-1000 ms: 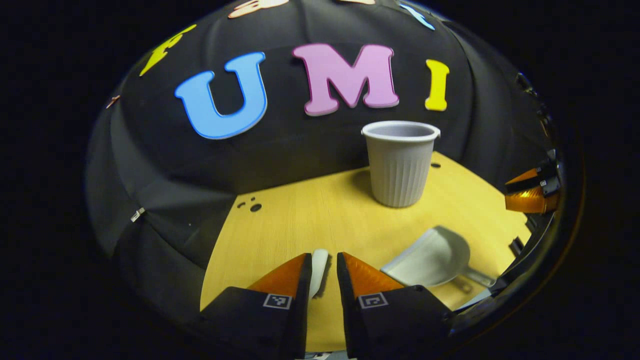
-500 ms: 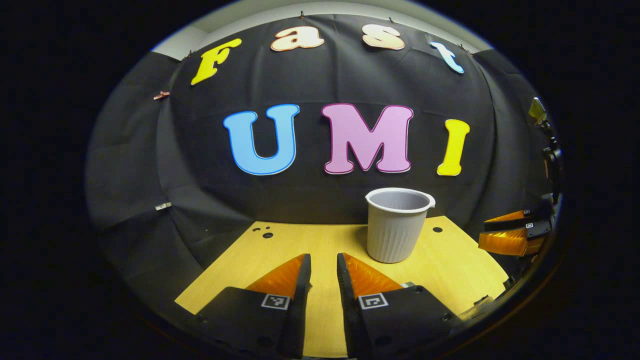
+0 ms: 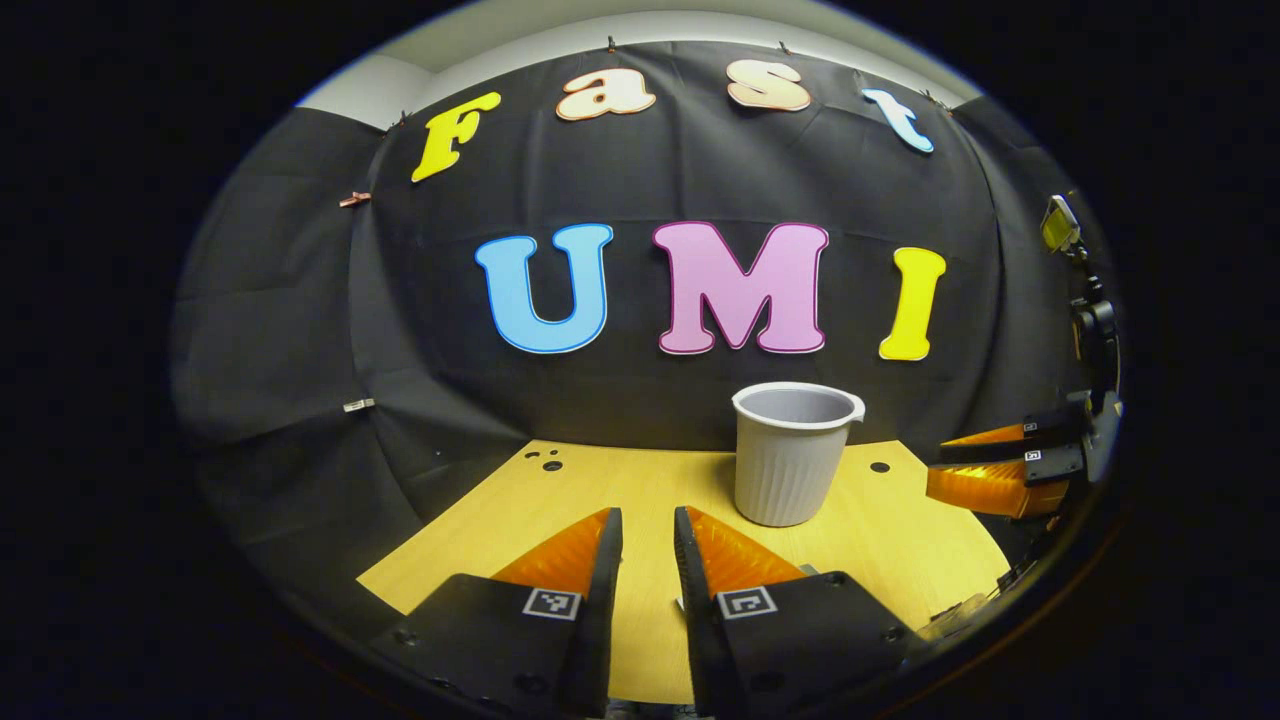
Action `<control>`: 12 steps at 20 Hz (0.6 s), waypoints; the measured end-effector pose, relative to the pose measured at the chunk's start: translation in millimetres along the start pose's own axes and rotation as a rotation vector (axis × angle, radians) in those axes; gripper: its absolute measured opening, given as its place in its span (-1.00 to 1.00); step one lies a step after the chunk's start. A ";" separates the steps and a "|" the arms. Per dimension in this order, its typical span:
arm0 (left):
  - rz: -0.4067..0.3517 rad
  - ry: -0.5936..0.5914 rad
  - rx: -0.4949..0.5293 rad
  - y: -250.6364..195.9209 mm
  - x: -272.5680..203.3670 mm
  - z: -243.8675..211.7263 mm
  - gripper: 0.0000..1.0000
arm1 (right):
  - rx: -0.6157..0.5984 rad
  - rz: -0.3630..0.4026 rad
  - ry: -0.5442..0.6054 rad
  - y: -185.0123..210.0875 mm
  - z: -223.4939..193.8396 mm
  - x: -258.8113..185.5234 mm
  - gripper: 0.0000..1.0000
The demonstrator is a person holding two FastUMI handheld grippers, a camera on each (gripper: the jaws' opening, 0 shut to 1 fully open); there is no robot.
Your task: Pick up the small broom and dustpan from the desktop, sweep the trash into the dustpan with the broom, and then empty the trash into the garbage bin.
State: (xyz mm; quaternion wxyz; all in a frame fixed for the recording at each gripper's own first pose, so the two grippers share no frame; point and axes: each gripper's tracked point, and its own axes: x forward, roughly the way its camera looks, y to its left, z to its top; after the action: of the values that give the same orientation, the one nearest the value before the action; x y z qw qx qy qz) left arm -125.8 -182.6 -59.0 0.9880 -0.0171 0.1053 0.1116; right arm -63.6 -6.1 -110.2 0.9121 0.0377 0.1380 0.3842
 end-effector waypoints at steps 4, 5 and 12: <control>-0.020 0.007 0.012 -14.0 2.4 -0.9 -0.29 | -0.018 0.006 -0.001 -1.2 0.4 -3.7 -0.14; -0.021 0.015 0.016 -15.7 2.5 -1.9 -0.29 | -0.020 0.006 0.000 -2.1 -0.4 -3.4 -0.14; -0.018 0.024 0.034 -18.4 -0.3 -0.7 -0.29 | -0.013 0.005 -0.006 -7.9 -1.6 -2.7 -0.14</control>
State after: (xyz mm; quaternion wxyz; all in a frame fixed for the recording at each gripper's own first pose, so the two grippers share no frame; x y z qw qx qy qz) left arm -122.1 -200.6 -59.4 0.9878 -0.0028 0.1191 0.1007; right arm -60.4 -13.7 -112.4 0.9118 0.0329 0.1327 0.3872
